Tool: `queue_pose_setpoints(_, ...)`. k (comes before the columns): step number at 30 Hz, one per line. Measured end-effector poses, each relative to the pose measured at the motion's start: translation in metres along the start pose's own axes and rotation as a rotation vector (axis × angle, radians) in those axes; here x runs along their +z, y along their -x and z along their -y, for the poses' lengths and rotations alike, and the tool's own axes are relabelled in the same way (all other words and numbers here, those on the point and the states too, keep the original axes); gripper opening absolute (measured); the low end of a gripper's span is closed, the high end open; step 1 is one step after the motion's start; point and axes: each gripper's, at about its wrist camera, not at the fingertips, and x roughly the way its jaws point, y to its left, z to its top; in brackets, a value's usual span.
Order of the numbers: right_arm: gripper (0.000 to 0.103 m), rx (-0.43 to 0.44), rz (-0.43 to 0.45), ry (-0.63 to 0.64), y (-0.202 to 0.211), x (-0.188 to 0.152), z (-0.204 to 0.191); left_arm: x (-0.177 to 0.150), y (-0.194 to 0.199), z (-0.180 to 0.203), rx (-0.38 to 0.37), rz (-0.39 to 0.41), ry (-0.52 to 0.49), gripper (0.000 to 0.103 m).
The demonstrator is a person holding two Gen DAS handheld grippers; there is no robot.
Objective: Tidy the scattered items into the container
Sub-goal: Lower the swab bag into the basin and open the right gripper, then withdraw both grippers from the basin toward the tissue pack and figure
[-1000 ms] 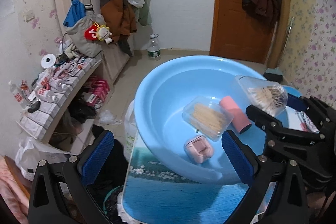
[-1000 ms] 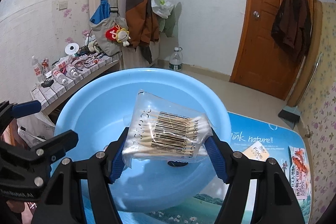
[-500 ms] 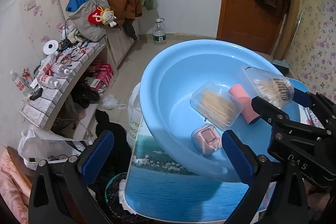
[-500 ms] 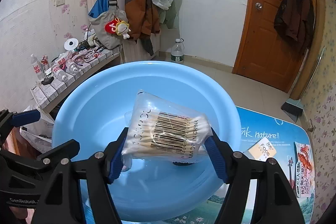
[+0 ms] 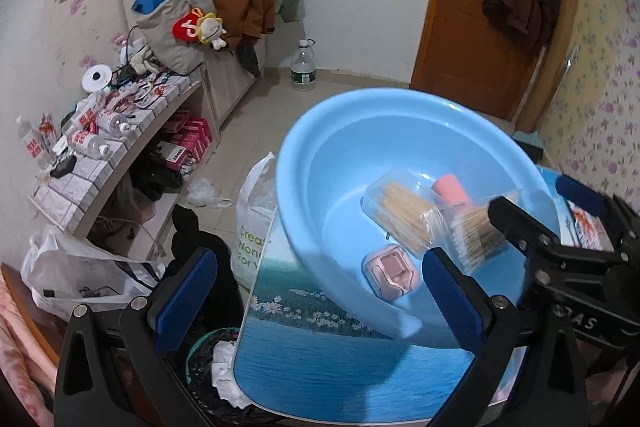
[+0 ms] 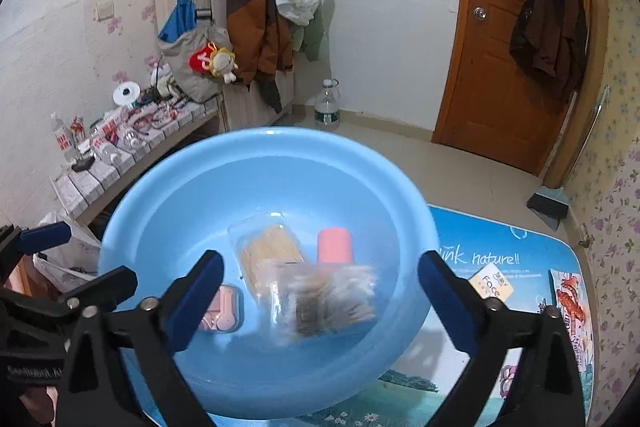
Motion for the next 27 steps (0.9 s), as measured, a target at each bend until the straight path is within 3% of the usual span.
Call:
queue_pose_setpoints(13,0.101,-0.037,0.039,-0.017,0.029,-0.007,0.018,0.003,0.015,0.0,0.006,0.03,0.005,0.103)
queue_pose_setpoints(27,0.103,-0.072,0.081,-0.113,0.089,-0.03,0.074,-0.004,0.043,0.045,0.002,0.057,-0.069,0.103)
